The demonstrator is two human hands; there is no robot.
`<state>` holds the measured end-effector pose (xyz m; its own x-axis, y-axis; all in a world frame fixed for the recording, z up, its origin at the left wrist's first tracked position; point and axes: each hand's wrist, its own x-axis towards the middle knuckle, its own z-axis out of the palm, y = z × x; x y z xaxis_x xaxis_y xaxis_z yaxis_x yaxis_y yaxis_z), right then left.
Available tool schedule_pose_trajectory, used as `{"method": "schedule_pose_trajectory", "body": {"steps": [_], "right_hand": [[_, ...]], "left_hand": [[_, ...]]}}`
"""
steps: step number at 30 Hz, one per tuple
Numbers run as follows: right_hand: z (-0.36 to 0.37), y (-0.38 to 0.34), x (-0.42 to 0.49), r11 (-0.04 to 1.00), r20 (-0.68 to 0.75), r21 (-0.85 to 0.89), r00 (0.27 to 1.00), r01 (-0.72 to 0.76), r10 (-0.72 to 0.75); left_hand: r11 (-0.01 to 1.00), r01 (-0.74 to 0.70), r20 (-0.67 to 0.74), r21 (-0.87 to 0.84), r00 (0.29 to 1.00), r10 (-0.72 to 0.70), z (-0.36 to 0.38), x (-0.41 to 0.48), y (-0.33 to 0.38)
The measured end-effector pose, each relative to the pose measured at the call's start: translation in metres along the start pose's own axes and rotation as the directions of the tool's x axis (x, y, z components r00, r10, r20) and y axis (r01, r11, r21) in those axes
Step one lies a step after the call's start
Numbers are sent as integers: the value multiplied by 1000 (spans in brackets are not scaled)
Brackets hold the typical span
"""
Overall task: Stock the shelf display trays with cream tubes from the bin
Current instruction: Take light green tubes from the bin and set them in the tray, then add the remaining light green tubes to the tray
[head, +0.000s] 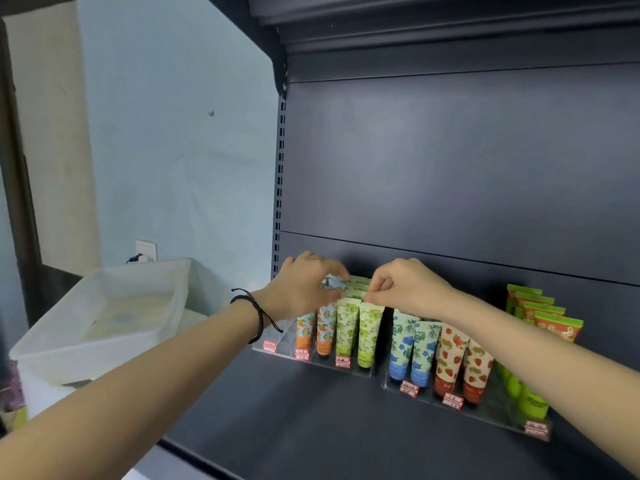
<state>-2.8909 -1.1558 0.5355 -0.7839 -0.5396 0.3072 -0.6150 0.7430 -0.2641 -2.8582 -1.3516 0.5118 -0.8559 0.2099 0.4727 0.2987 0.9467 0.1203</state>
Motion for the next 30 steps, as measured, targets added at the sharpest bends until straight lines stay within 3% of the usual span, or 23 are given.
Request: {"method": "schedule_pose_trajectory", "body": {"steps": [5,9,13,17,20,25,30], "right_hand": [[13,-26,-14,998,-48,7,997,55,-54],[32,-72,-25,991,-53,-38,990,130,-132],[55,-134,-40,977,-51,-50,976,209,-212],[89,-195,-64,929,-5,-33,930,368,-369],[136,-237,-88,878,84,23,874,478,-478],[254,-283,-132,834,311,85,781,544,-541],[393,-284,-193,852,539,224,668,474,-513]], "left_hand": [[1000,-11,-18,-6,1000,11,-30,-46,-21],[995,9,18,96,1000,-11,-63,-107,-37],[934,115,67,339,987,-146,-92,-181,-60],[862,207,121,463,949,-293,-109,-270,-85],[827,288,203,483,882,-425,-100,-344,-103],[822,401,395,405,734,-553,-34,-466,-128],[797,518,567,311,572,-593,76,-574,-124]]}}
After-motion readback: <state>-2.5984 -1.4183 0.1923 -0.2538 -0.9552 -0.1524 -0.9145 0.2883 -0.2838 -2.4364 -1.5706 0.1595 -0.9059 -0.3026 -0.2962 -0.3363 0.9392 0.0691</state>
